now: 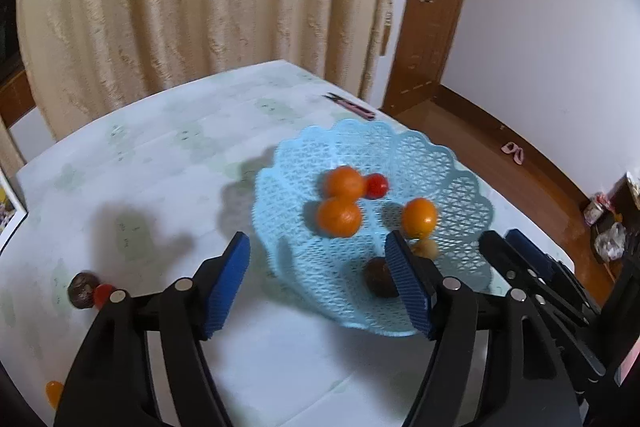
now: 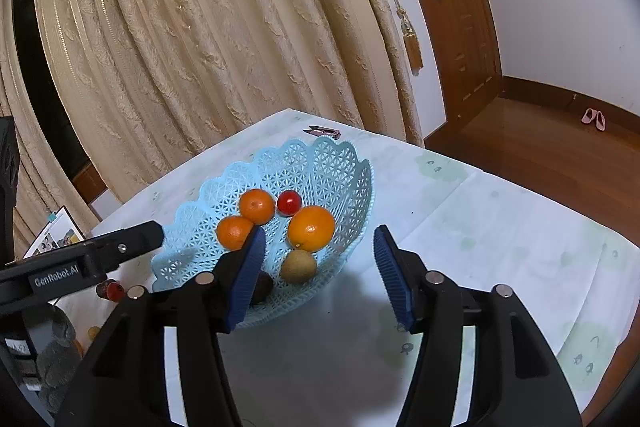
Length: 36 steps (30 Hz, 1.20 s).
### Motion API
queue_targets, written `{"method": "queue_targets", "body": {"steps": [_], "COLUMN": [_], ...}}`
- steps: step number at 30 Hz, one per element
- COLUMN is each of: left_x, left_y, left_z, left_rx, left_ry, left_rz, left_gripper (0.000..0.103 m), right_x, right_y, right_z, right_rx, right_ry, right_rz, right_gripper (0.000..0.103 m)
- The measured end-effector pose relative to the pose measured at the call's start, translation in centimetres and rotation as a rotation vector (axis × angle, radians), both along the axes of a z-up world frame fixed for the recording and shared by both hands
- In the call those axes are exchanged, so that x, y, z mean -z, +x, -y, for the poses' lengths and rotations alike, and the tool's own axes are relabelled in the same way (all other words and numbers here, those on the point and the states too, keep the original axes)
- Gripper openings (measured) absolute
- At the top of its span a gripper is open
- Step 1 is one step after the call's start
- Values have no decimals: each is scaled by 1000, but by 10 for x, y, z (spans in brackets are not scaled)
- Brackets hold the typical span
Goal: Organize fruits
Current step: 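Open the right gripper over the basket while the left lowers the tangerine in and opens, then move both grippers back over the remaining fruit on the table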
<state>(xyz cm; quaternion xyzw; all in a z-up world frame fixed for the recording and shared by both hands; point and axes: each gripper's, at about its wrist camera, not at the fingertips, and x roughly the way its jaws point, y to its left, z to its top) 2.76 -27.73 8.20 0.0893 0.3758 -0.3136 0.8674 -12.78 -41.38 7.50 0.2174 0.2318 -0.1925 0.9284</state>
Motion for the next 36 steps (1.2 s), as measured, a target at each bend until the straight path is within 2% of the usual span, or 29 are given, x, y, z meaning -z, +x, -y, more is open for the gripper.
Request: {"method": "queue_targets", "body": {"steps": [11, 22, 30, 36], "left_x": [2, 18, 42, 54], "left_y": [29, 69, 100, 116], "left_z": [-71, -159, -177, -178], "left_rx": [-159, -389, -459, -487], "left_ry": [37, 69, 93, 120], "left_rz": [-6, -74, -190, -223], "left_gripper": [75, 75, 74, 74], "right_x": [-5, -7, -9, -8], "right_y": [5, 12, 16, 17], "right_z": [-18, -37, -51, -56], "right_rx": [-48, -97, -120, -133], "right_ry": [-20, -44, -57, -56], "right_rz": [2, -4, -6, -12], "right_gripper": [64, 64, 64, 64]}}
